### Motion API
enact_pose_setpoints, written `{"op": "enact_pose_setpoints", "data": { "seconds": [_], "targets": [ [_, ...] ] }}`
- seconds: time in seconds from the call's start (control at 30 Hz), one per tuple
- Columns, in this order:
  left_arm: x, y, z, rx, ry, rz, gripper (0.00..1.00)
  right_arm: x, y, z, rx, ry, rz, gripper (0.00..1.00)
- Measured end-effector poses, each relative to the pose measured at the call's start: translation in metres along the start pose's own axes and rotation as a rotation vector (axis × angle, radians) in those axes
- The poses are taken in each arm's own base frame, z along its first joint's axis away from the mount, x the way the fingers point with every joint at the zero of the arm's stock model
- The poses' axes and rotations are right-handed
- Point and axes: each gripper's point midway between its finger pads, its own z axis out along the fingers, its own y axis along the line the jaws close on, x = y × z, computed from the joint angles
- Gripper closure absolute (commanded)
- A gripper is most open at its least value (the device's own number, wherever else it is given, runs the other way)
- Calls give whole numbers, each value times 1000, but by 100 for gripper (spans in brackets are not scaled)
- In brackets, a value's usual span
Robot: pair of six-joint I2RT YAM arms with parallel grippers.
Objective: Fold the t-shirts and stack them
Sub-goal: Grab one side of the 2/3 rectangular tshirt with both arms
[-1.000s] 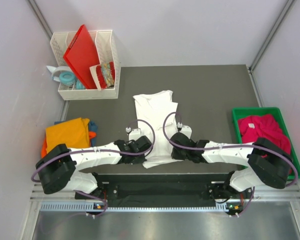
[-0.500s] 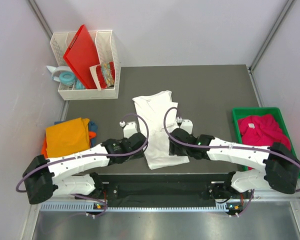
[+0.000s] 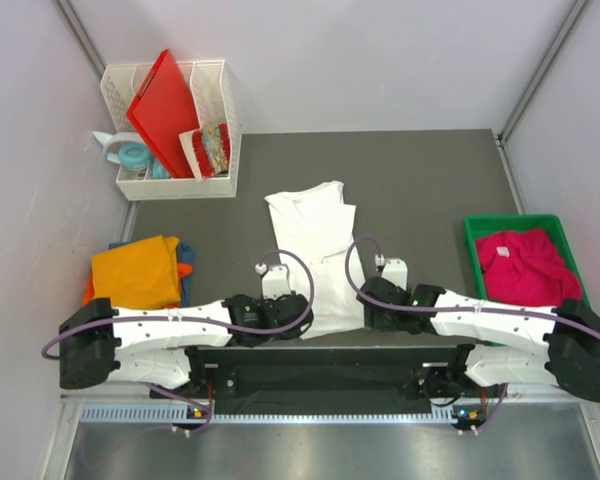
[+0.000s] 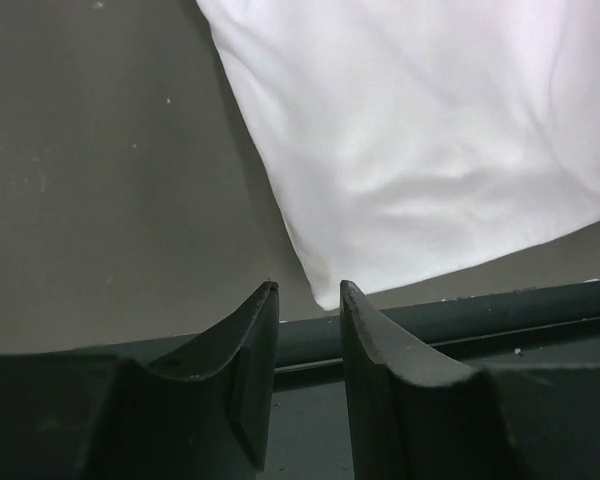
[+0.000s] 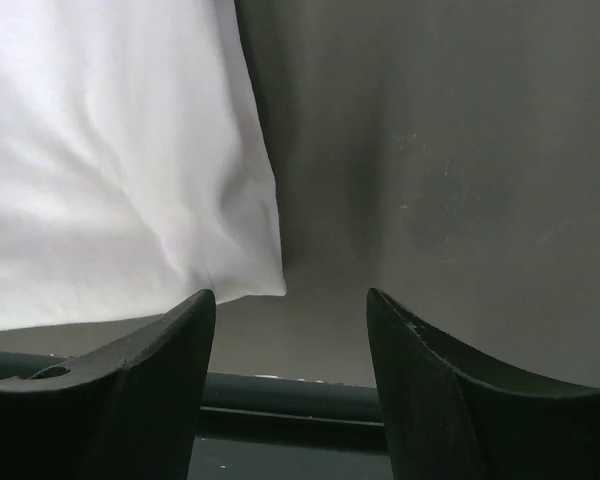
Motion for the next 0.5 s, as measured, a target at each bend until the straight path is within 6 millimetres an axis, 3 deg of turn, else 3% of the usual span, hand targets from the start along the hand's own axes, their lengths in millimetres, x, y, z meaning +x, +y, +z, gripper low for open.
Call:
{"op": "enact_pose_setpoints", "data": {
  "seconds": [0.2,0.5],
  "targets": [
    [18,-7,2,-22,-1,32,63,10,-4,5,-2,21,-5,38],
    [18,-26,-4,-20,-41,25,63,7,4,15,-24,-4,-15,41]
  ]
}}
